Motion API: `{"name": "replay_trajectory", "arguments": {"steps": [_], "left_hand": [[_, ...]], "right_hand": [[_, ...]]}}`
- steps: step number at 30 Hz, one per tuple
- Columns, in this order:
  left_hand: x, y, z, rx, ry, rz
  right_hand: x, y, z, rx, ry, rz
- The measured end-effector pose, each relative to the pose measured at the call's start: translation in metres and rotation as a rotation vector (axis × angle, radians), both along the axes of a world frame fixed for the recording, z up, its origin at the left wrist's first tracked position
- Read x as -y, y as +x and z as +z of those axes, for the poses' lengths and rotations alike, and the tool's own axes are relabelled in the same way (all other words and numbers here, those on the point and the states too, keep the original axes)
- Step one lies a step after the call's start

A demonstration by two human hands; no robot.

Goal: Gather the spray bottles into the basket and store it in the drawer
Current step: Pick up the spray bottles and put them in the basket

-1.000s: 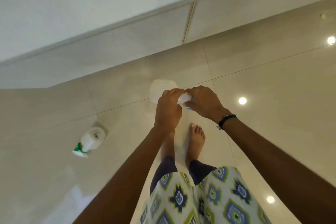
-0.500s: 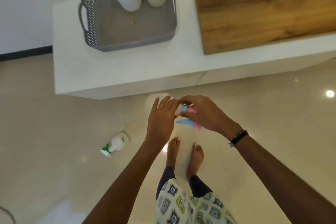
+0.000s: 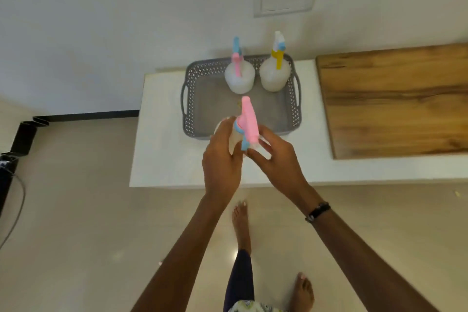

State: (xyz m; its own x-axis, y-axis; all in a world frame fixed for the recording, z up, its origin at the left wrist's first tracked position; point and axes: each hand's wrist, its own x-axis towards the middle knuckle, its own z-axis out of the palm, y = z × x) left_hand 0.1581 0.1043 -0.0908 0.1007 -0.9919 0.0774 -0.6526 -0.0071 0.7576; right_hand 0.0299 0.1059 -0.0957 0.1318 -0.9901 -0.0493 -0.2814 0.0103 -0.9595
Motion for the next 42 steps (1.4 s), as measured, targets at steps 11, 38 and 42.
{"name": "replay_trajectory", "arguments": {"steps": [11, 38, 42], "left_hand": [[0.149, 0.070, -0.048, -0.300, 0.027, 0.136], [0.237, 0.097, -0.111, -0.164, 0.153, -0.015], [0.213, 0.096, -0.115, -0.091, 0.177, 0.038]], "right_hand": [[0.158, 0.100, -0.048, -0.153, -0.096, -0.112], [0.224, 0.131, -0.102, -0.398, -0.083, -0.234], [0.200, 0.120, -0.098, -0.430, -0.105, -0.293]]}}
